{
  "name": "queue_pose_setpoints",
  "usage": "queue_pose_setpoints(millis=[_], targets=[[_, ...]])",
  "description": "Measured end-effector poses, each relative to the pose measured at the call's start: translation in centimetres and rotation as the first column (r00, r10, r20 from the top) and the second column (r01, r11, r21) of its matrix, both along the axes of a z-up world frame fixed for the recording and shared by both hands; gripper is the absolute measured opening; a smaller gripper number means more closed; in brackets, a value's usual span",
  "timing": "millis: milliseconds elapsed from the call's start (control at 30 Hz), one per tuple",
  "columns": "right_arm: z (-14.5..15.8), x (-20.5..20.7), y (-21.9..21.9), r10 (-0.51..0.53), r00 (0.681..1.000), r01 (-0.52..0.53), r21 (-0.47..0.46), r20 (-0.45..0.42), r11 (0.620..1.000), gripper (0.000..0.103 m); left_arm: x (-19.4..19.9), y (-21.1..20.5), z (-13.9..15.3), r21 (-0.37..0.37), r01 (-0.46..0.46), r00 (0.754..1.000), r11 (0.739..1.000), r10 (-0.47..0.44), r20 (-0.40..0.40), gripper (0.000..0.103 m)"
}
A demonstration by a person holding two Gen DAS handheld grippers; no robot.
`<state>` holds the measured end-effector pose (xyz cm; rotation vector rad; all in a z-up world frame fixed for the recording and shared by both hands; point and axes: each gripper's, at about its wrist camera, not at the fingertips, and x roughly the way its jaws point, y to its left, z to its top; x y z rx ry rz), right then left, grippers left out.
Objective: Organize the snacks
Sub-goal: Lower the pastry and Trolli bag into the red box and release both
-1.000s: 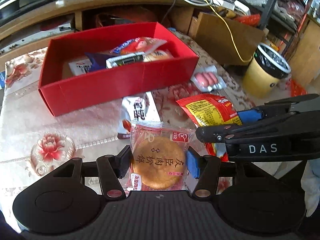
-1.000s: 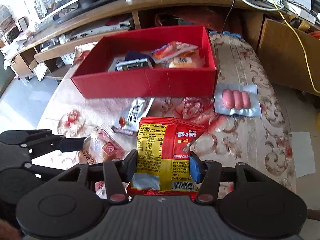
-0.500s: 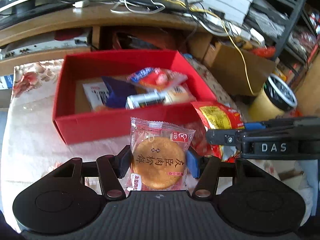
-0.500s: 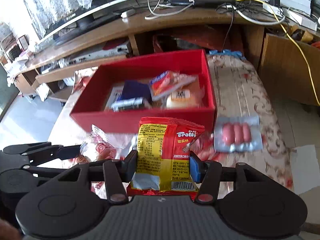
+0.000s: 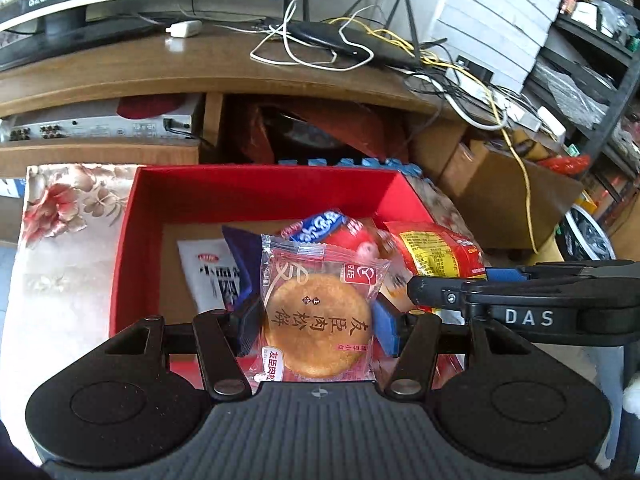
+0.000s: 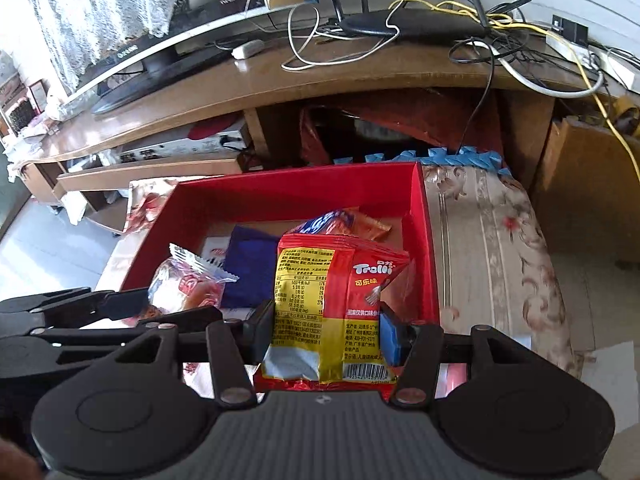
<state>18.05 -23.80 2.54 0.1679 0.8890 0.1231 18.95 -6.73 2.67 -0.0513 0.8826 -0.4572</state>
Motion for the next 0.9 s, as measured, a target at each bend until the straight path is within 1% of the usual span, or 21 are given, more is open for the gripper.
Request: queue_pose_setpoints(millis=[100, 300, 600, 700, 833, 900], targets=[[-0.4, 1.8, -0.2, -0.002, 1.000, 0.002, -0.007, -0.011, 1.000, 0.053, 1.4, -0.3, -0.5, -0.002, -0.011, 1.000, 1.000, 0.011, -0.008, 0.064], [-1.0, 4.2, -0.7, 0.005, 1.000, -0.006, -0.020, -0.025, 1.000, 0.053, 3.2, -0.7, -1.5, -0.002, -0.016, 0.999, 1.000, 0.016, -0.029, 0.064], [-1.1, 5.8, -1.5, 0.008, 0.999, -0.009, -0.018, -0.033, 1.000, 0.053, 4.3, -0.4, -1.9, -0.008, -0.034, 0.998, 0.999, 0.034, -0.046, 0.064], [-1.6, 6.3, -0.9, 0.020, 0.999, -0.022, -0.036, -0.050, 0.999, 0.053, 4.4, -0.5, -2.2, -0.002, -0.031, 0.998, 1.000, 0.031, -0.053, 0.064], [-2.0, 6.7, -0.4, 0.027, 0.998, -0.029, -0.043, -0.058, 0.999, 0.053, 4.4, -0.5, -2.2, 0.000, -0.035, 0.998, 0.999, 0.035, -0.049, 0.060], [-2.2, 6.9, -0.3, 0.024, 0.998, -0.027, -0.044, -0.058, 0.999, 0.053, 4.5, -0.5, -2.2, 0.003, -0.037, 0.998, 0.999, 0.037, -0.047, 0.060]])
